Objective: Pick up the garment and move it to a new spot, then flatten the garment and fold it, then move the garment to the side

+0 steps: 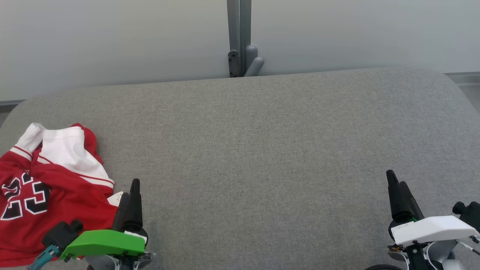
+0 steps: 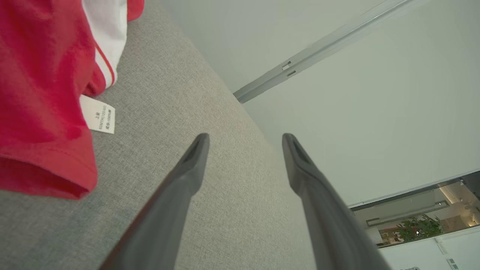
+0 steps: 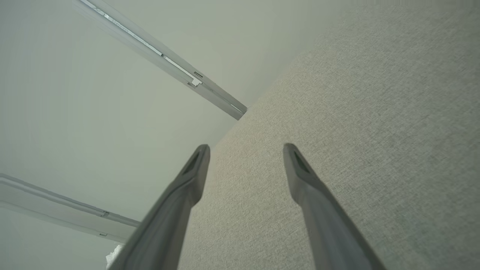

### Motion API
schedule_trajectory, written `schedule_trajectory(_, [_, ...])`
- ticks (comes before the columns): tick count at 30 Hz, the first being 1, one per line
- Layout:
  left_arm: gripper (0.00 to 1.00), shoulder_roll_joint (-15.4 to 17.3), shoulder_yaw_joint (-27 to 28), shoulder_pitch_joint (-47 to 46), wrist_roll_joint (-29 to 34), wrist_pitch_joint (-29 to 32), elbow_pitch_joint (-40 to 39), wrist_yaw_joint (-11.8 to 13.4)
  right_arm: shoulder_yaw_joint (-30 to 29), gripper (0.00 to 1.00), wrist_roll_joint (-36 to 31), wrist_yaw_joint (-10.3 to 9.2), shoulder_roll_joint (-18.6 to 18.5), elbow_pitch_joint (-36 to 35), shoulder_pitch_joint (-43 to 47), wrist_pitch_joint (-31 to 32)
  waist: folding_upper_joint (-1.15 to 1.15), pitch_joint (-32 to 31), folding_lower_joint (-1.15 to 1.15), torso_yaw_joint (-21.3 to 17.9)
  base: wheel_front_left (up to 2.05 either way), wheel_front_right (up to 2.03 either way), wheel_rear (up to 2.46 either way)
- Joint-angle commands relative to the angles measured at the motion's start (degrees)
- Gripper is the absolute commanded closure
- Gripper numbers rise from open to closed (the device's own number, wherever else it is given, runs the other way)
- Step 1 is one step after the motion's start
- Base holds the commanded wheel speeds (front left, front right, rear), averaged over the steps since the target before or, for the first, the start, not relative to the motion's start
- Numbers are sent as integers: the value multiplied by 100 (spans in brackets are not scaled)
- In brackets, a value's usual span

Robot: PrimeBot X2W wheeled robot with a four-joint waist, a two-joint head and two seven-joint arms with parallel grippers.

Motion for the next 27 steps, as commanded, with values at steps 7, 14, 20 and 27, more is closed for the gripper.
schedule_trajectory(7, [0, 171, -217, -53, 803, -188, -107, -29, 139, 0, -753, 3, -212, -178, 27, -203, 24, -9, 0, -1, 0, 0, 0])
schedule_trajectory(14, [0, 197, -296, -68, 1361, -333, -100, -32, 174, 0, -1315, 3, -278, -168, 73, -346, 28, -20, 0, 10, 0, 0, 0])
schedule_trajectory(20, [0, 227, -405, -40, 1795, -451, -16, -35, 241, 0, -1777, 3, -302, -78, 103, -465, 32, -30, 0, 13, 0, 0, 0])
schedule_trajectory(27, [0, 339, -557, -22, 2392, -598, 42, -38, 320, 0, -2293, 3, -414, -86, 128, -615, 36, -44, 0, 3, 0, 0, 0])
